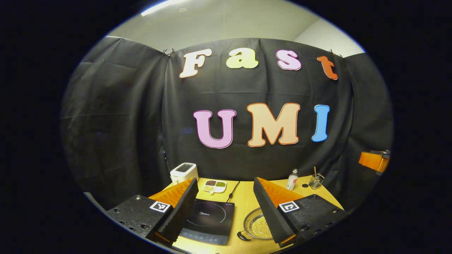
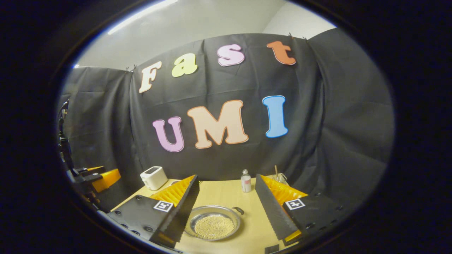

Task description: First push the handle of the pot to place it horizontally, then grasp the pot with both hands and set it on the induction cooktop.

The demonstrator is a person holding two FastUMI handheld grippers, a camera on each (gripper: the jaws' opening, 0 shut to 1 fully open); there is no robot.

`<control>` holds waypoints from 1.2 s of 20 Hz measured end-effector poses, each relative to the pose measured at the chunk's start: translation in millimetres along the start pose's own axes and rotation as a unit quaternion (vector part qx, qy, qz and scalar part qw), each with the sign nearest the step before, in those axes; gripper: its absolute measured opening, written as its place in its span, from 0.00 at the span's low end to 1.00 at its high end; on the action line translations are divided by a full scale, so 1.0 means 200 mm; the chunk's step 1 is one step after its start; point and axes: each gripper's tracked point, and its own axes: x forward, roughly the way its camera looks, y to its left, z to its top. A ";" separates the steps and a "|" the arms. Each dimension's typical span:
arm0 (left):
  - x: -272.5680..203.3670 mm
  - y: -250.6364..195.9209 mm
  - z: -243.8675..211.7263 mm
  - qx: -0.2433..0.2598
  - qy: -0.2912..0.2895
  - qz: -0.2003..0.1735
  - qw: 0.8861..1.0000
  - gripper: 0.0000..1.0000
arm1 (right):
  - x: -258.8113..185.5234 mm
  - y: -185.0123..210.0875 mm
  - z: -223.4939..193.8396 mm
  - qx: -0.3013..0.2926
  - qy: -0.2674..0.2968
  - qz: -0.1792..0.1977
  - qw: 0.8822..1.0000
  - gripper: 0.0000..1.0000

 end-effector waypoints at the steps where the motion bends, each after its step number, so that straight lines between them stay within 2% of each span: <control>1: 0.00 0.00 0.00 -0.001 0.001 0.003 1.000 0.95 | 0.01 -0.01 -0.01 0.000 0.001 0.005 1.000 0.92; 2: -0.01 0.00 -0.01 -0.002 0.004 0.006 1.000 0.92 | 0.01 0.00 -0.01 0.000 0.004 0.011 1.000 0.92; 4: -0.03 -0.02 -0.03 -0.003 0.009 0.012 1.000 0.96 | 0.01 -0.01 -0.02 -0.002 0.005 0.023 1.000 0.80; 5: -0.04 -0.02 -0.03 -0.003 0.010 0.016 1.000 0.96 | 0.01 -0.01 -0.03 -0.004 0.005 0.028 1.000 0.71; 9: -0.08 -0.04 -0.05 -0.004 0.012 0.034 0.999 0.96 | 0.03 -0.05 -0.05 -0.005 0.008 0.042 0.999 0.05; 10: -0.09 -0.05 -0.06 -0.006 0.009 0.036 0.999 0.96 | 0.03 -0.05 -0.07 -0.010 0.015 0.046 0.999 0.00; 13: -0.12 -0.06 -0.05 -0.006 0.008 0.039 0.999 0.96 | 0.04 -0.06 -0.14 -0.027 0.034 0.051 0.998 0.15; 14: -0.13 -0.05 -0.06 -0.005 0.007 0.042 0.999 0.96 | 0.04 -0.04 -0.17 -0.030 0.042 0.056 0.997 0.00; 15: -0.13 -0.04 -0.05 -0.005 0.007 0.043 0.999 0.92 | 0.05 -0.03 -0.21 -0.033 0.053 0.060 0.996 0.00; 16: -0.13 -0.03 -0.06 -0.005 0.006 0.044 0.999 0.95 | 0.05 -0.01 -0.26 -0.034 0.066 0.064 0.995 0.00; 17: -0.12 -0.02 -0.06 -0.004 0.008 0.044 0.999 0.92 | 0.05 0.01 -0.30 -0.036 0.078 0.067 0.994 0.00; 20: -0.09 0.04 -0.09 0.001 0.011 0.039 0.999 0.92 | 0.05 0.10 -0.45 -0.039 0.114 0.069 0.990 0.00; 21: -0.07 0.06 -0.09 0.002 0.011 0.034 0.999 0.92 | 0.05 0.13 -0.50 -0.039 0.126 0.067 0.989 0.07; 22: -0.05 0.08 -0.10 0.003 0.010 0.027 1.000 0.95 | 0.05 0.17 -0.55 -0.039 0.138 0.064 0.988 0.06; 24: 0.01 0.14 -0.10 0.005 0.011 0.015 1.000 0.93 | 0.06 0.25 -0.65 -0.036 0.163 0.056 0.984 0.06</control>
